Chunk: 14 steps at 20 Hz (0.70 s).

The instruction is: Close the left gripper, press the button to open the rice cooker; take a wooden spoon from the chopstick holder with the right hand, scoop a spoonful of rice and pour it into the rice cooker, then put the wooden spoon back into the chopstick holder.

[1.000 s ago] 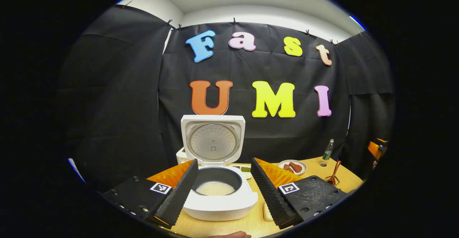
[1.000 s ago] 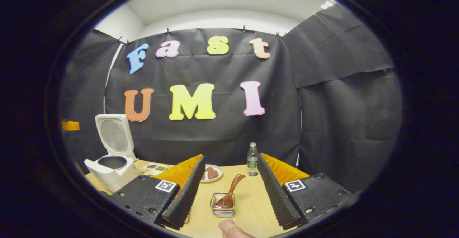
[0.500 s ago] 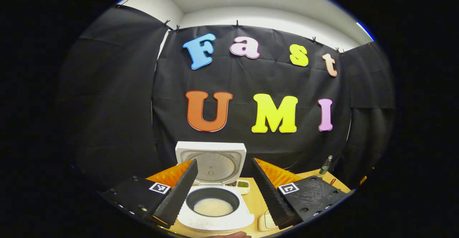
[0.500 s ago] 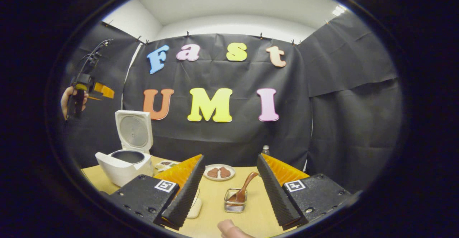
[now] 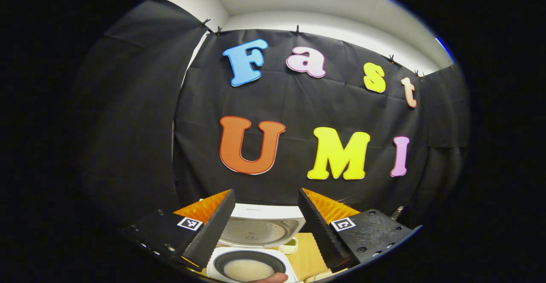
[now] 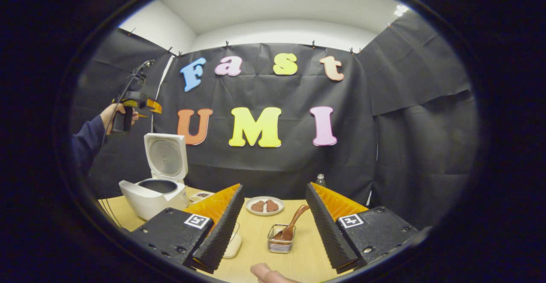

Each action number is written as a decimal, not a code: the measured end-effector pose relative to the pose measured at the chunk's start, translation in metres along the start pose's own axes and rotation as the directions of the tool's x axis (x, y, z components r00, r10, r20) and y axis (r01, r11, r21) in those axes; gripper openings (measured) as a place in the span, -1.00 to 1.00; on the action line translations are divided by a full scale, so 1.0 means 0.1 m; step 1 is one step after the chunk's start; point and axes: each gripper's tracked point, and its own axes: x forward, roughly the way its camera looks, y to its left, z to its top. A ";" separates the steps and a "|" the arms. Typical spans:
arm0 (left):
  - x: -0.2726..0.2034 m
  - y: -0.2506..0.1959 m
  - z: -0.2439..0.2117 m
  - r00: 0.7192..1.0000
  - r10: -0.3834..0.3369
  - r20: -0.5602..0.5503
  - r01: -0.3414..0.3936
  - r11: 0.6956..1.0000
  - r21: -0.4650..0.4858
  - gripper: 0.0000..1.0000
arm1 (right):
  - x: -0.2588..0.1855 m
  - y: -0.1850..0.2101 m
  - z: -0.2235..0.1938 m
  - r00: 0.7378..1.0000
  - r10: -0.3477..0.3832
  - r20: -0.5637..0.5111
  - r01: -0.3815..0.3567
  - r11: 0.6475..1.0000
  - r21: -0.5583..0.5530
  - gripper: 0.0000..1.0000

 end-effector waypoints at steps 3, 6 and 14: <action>0.37 0.06 -0.21 0.999 0.010 -0.044 -0.011 0.999 -0.039 0.87 | -0.04 0.00 0.02 1.000 -0.005 0.025 0.006 0.999 -0.033 0.86; 0.62 0.09 -0.36 0.999 0.017 -0.052 -0.021 0.997 -0.069 0.88 | 0.10 -0.01 -0.02 0.999 -0.009 0.044 0.010 1.000 -0.015 0.89; 1.04 0.24 -0.70 0.994 0.067 -0.091 -0.069 0.998 -0.010 0.94 | -0.08 -0.15 -0.04 0.995 -0.076 0.064 0.073 0.996 0.058 0.89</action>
